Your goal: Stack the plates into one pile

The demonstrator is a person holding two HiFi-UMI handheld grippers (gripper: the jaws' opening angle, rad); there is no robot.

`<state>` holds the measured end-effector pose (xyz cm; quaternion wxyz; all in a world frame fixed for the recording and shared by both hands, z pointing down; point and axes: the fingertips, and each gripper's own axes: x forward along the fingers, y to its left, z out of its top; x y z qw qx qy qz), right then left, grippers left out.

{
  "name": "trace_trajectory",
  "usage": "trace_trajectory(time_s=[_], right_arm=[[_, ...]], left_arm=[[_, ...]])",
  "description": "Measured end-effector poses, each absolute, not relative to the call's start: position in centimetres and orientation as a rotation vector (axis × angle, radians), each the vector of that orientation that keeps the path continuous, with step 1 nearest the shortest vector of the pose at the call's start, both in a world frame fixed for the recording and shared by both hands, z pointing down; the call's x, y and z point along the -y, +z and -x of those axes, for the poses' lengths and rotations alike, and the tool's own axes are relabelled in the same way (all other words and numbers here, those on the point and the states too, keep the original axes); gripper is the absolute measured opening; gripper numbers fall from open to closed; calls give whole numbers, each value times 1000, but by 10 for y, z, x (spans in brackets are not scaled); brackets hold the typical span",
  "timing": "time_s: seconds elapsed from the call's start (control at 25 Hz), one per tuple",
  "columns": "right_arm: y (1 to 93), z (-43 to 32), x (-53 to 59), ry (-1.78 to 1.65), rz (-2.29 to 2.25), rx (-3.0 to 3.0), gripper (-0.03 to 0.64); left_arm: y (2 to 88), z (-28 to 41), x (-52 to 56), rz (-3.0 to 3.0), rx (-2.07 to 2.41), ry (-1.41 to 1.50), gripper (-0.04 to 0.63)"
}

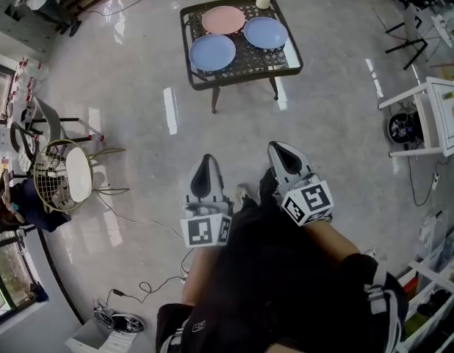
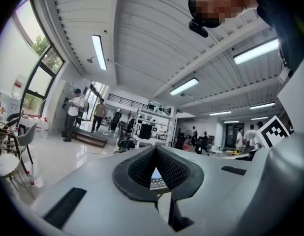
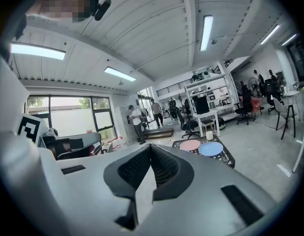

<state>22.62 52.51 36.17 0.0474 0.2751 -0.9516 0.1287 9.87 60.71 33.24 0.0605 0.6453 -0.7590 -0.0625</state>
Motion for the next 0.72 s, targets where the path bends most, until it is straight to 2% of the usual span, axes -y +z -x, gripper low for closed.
trace_trajectory(time_s=[0.36,0.72], right_arm=[[376,-184,-481,410,-851,2882,9],[388,-140,-373,420,-831,2857,9]], left_arm=[[345,-52,-565,-1928,2299,-182,15],[351,18,-473,-1845,2368,-115,15]])
